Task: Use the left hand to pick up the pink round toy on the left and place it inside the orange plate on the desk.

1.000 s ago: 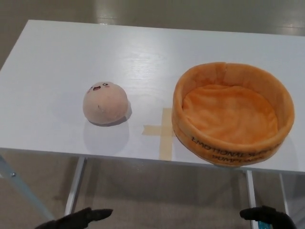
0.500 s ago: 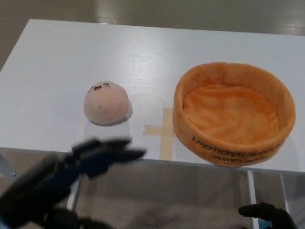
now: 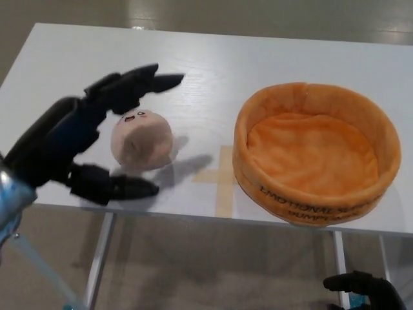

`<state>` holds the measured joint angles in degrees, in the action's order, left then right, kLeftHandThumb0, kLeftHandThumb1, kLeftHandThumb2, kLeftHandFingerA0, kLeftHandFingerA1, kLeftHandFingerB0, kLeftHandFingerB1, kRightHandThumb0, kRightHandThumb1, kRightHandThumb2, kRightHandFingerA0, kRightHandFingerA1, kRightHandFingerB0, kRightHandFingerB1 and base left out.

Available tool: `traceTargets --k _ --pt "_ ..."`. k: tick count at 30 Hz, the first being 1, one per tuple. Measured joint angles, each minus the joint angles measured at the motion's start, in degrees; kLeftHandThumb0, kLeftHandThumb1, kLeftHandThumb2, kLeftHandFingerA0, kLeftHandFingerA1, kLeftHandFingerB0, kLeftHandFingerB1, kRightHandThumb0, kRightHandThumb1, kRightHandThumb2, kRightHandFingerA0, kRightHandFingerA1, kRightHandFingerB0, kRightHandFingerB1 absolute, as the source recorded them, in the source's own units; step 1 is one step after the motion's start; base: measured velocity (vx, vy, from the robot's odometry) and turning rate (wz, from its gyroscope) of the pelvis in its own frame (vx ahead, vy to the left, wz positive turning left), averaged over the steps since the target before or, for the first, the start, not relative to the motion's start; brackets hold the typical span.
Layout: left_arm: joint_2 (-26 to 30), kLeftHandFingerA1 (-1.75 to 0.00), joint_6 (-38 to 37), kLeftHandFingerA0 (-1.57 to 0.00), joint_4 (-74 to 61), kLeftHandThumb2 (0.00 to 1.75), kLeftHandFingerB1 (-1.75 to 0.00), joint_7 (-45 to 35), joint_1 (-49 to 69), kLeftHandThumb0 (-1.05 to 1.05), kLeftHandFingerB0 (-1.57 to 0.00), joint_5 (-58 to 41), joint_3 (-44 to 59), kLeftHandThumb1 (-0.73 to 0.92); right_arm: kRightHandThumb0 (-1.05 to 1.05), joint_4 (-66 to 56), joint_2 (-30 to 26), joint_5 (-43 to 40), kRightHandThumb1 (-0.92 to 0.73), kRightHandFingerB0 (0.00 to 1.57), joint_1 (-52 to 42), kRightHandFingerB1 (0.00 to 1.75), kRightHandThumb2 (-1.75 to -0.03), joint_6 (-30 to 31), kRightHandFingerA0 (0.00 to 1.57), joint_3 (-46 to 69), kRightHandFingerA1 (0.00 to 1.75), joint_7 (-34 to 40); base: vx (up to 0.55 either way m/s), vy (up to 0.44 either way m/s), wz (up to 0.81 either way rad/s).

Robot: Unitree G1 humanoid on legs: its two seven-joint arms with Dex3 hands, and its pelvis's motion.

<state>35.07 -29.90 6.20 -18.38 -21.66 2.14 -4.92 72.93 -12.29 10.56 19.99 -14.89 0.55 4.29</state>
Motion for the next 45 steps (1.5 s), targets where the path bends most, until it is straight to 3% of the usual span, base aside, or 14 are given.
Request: traceTargets --k 6,7,13,25,27,29,30,31,33,34,40,41,43,45 --pt "-0.5 -0.01 0.9 0.00 11.7 0.64 -0.30 0.6 -9.5 -0.31 -0.05 6.1 -3.8 0.38 -0.16 0.0 0.0 0.0 -0.58 0.62 0.1 0.78 -0.61 0.1 0.74 -0.1 0.99 0.0 0.00 0.000 0.00" --pt "-0.5 -0.04 1.0 0.00 12.8 0.60 -0.27 0.7 -10.5 -0.36 -0.02 6.9 -4.3 0.24 -0.15 0.0 0.0 0.0 -0.58 0.61 0.1 0.78 -0.61 0.1 0.73 -0.1 0.99 0.0 0.00 0.000 0.00" --pt "-1.0 0.00 2.8 0.00 21.5 0.55 -0.30 1.6 -17.2 -0.32 -0.11 12.4 -8.5 0.39 -0.15 0.0 0.0 0.0 -0.59 0.61 0.2 0.79 -0.61 0.1 0.70 -0.1 0.97 0.0 0.00 0.000 0.00" --pt "-4.6 -0.11 6.1 0.00 38.8 0.52 -0.32 6.2 -25.7 -0.32 -0.14 23.4 -17.5 0.40 -0.15 0.0 0.2 0.0 -0.59 0.61 0.1 0.78 -0.61 0.3 0.70 -0.1 0.96 0.0 0.00 0.000 0.00" --pt "-5.2 -0.09 6.4 0.00 40.9 0.64 -0.37 7.1 -26.4 -0.35 -0.09 24.6 -18.3 0.30 -0.15 0.0 0.3 0.0 -0.59 0.62 0.1 0.79 -0.61 0.3 0.71 -0.1 0.96 0.0 0.00 0.000 0.00" --pt "-5.7 -0.13 6.8 0.00 42.3 0.65 -0.40 7.4 -26.9 -0.34 -0.10 25.2 -18.8 0.30 -0.15 0.0 0.3 -0.1 -0.60 0.62 0.1 0.78 -0.60 0.3 0.71 0.1 0.97 0.0 0.00 0.000 0.00" --pt "-6.2 -0.21 7.1 -0.06 43.6 0.62 -0.39 7.5 -27.4 -0.40 -0.09 25.9 -19.0 0.35 -0.20 0.0 0.3 -0.1 -0.44 0.60 0.1 0.77 -0.86 0.3 0.74 0.1 0.90 0.0 0.00 0.000 0.00" --pt "-6.3 -0.50 7.2 0.00 43.9 0.82 -0.48 7.5 -27.6 -0.26 0.00 26.0 -19.1 0.27 -0.16 0.0 0.3 -0.1 -0.59 0.63 0.1 0.79 -0.61 0.3 0.75 0.1 0.99 0.0 0.00 0.000 0.00" --pt "-7.1 -0.50 7.5 0.00 46.1 0.82 -0.48 7.6 -28.4 -0.26 0.00 26.4 -19.1 0.27 -0.16 0.0 0.3 -0.1 -0.59 0.63 0.1 0.79 -0.61 0.3 0.75 0.1 0.99 0.0 0.00 0.000 0.00" --pt "-7.3 -0.37 7.6 -0.18 46.8 0.62 -0.36 7.7 -28.7 -0.47 -0.08 26.4 -19.1 0.38 -0.15 0.0 0.3 -0.1 -0.59 0.63 0.1 0.79 -0.60 0.3 0.73 0.1 1.02 0.0 0.00 0.000 0.00" --pt "-8.6 -0.51 8.0 -0.58 51.6 0.67 -0.39 7.7 -30.7 -0.50 -0.18 26.5 -18.9 0.40 -0.13 0.0 0.4 -0.1 -0.61 0.61 0.1 0.77 -0.60 0.2 0.74 0.2 0.98 0.0 0.00 0.000 0.00" --pt "-8.6 -0.46 8.0 -0.68 51.6 0.59 -0.32 7.7 -30.7 -0.42 -0.25 26.5 -18.9 0.62 -0.13 0.0 0.4 -0.1 -0.61 0.63 0.1 0.79 -0.60 0.2 0.73 0.2 0.99 0.0 0.00 0.000 0.00" --pt "-8.9 -0.46 7.5 -0.68 52.6 0.59 -0.32 7.7 -30.8 -0.42 -0.25 26.2 -18.4 0.62 -0.13 0.0 0.6 -0.1 -0.61 0.63 0.1 0.79 -0.60 0.3 0.73 0.1 0.99 0.0 0.00 0.000 0.00" --pt "-9.0 -0.54 7.1 -0.87 53.0 0.64 -0.32 7.7 -30.8 -0.35 -0.34 26.1 -18.2 0.73 -0.14 0.0 0.6 -0.1 -0.59 0.64 0.1 0.80 -0.60 0.3 0.75 0.1 1.00 0.0 0.00 0.000 0.00"
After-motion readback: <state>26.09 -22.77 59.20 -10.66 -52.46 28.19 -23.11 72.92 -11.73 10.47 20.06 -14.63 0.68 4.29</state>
